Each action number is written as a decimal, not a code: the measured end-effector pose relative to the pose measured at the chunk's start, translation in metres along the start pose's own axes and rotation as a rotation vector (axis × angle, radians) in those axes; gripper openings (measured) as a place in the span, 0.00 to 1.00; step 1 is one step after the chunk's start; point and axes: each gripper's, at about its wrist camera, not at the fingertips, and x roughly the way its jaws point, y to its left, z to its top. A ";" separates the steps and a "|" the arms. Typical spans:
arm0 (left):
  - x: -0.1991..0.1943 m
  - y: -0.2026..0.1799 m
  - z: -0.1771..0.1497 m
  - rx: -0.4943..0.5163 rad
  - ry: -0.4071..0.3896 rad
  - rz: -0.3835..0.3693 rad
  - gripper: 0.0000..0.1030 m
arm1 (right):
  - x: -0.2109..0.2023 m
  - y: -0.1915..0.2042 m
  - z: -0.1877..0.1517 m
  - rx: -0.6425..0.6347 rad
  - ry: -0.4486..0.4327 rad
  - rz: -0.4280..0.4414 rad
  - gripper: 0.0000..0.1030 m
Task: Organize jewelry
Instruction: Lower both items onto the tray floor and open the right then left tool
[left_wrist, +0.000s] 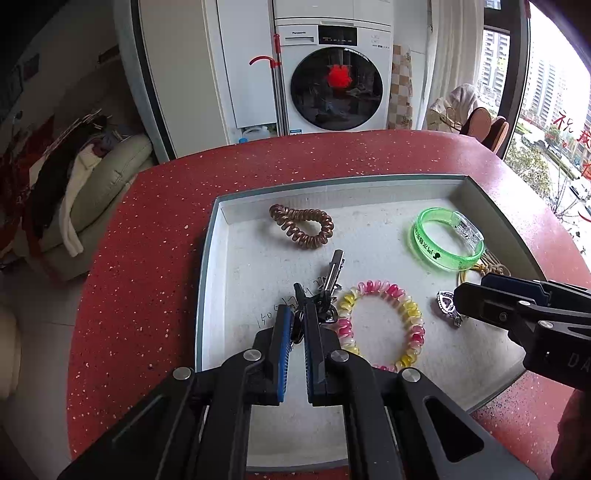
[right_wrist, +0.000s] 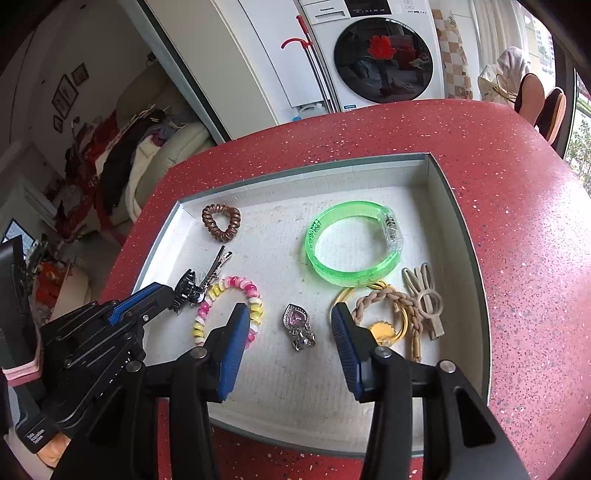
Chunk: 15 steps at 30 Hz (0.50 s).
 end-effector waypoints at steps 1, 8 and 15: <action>-0.001 0.000 0.000 -0.002 -0.001 0.000 0.25 | -0.002 0.001 0.000 0.003 -0.003 0.001 0.49; -0.008 0.002 -0.003 -0.009 -0.008 0.003 0.25 | -0.017 0.000 -0.003 0.016 -0.022 -0.007 0.50; -0.016 0.001 -0.004 -0.010 -0.016 -0.003 0.25 | -0.027 0.000 -0.005 0.017 -0.029 -0.020 0.51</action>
